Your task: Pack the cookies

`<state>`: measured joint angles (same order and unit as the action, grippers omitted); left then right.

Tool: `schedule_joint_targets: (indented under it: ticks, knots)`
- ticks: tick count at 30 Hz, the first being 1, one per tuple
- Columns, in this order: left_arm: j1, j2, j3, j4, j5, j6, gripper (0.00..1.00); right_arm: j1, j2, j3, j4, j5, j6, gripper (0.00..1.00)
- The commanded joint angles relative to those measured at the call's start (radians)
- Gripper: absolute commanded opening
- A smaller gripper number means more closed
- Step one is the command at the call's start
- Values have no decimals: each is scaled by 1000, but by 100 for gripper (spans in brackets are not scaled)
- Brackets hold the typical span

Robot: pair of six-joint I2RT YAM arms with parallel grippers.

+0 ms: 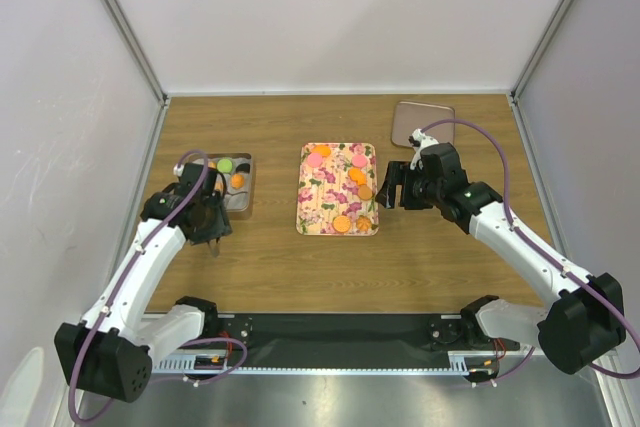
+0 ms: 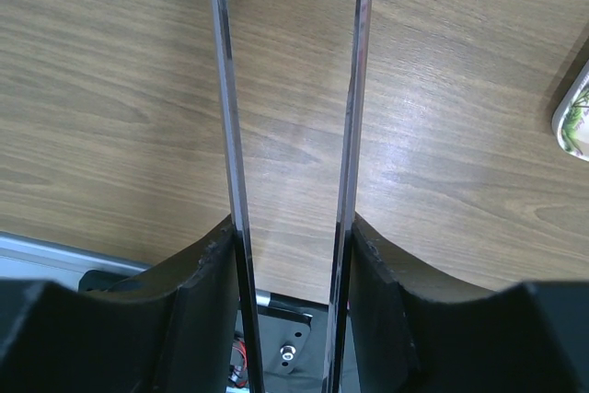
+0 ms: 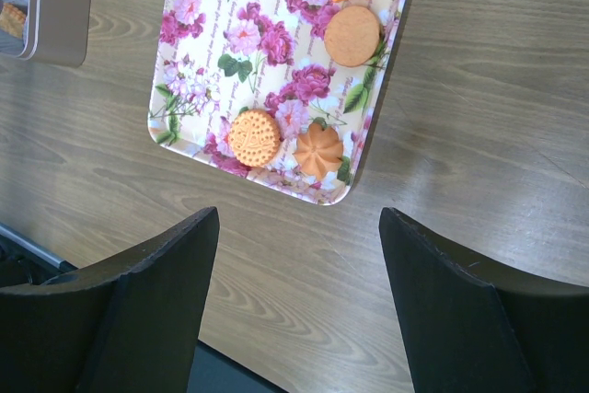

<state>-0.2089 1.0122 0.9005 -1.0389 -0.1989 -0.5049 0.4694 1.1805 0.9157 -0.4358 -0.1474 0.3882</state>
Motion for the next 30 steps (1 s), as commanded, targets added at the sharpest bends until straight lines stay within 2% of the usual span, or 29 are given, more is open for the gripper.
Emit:
schedule_joint_targets:
  ticks: [1,7,11,23,29,30]
  knots:
    - [9,-26,51,-1,-5,32,49,3,-9,11,14,5,-2,77]
    - [3,-41,92,-19,3,49,49,5,-13,18,3,22,1,77]
    - [-46,-35,150,-36,-8,39,49,3,-15,28,-15,38,1,77]
    - [-383,69,239,-33,-92,-81,49,3,-53,43,-67,92,17,77]
    - [-610,193,299,7,-122,-126,50,2,-73,54,-101,129,24,77]
    - [-674,221,316,8,-137,-129,50,2,-76,55,-106,135,28,77]
